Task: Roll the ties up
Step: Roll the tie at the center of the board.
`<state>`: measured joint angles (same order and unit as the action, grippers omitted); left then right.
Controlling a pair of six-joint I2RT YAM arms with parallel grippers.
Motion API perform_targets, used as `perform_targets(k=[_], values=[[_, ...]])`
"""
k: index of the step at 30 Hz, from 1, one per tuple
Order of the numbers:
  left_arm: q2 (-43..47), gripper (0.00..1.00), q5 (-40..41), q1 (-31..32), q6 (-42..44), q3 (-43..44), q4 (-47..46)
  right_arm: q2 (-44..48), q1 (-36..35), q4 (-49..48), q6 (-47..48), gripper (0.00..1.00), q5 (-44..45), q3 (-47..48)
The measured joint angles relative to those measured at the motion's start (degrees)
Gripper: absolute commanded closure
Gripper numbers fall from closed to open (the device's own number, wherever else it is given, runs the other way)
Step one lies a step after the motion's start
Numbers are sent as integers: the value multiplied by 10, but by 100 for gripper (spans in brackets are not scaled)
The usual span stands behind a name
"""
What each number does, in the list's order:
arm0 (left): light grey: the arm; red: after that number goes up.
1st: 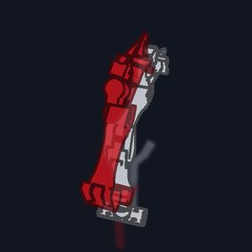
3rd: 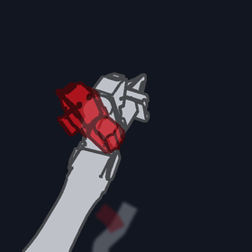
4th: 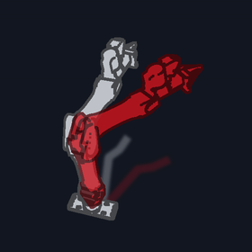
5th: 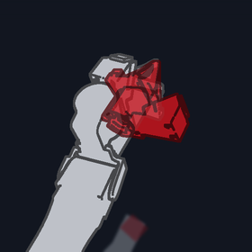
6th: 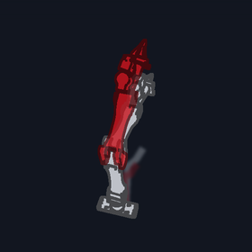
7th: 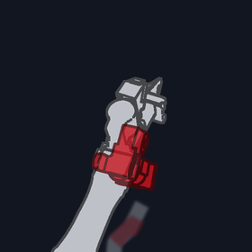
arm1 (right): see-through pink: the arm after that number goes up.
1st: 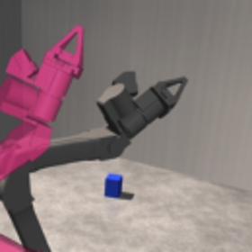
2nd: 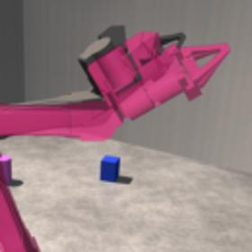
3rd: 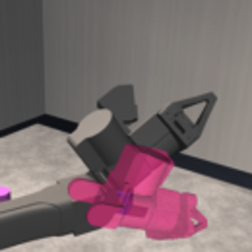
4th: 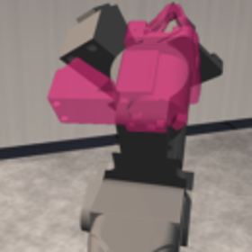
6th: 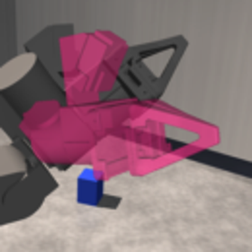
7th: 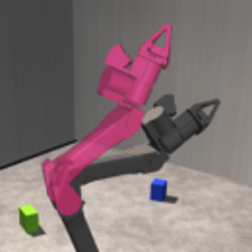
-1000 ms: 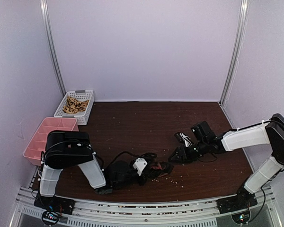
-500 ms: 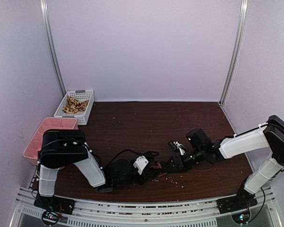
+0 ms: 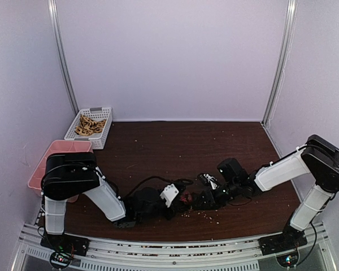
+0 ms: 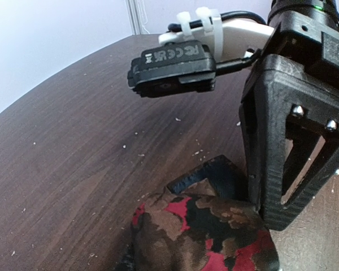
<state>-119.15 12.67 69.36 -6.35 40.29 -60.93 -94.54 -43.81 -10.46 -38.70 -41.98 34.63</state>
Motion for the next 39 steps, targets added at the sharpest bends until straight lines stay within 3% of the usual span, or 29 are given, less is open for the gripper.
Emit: perform_targets(k=[10, 19, 24, 30, 39], values=[[9, 65, -86, -16, 26, -14, -8, -10, -5, -2, 0, 83, 7, 7], [9, 73, -162, -36, 31, -23, -20, 1, -6, 12, 10, 80, 15, 8], [7, 76, -202, -45, 37, -23, -23, 3, -5, 31, 15, 76, 15, 18], [4, 72, -238, -56, 44, -23, -26, 2, 3, 44, 27, 71, 15, 25], [4, 75, -257, -57, 65, -4, 5, 10, 19, 75, 40, 50, 12, 31]])
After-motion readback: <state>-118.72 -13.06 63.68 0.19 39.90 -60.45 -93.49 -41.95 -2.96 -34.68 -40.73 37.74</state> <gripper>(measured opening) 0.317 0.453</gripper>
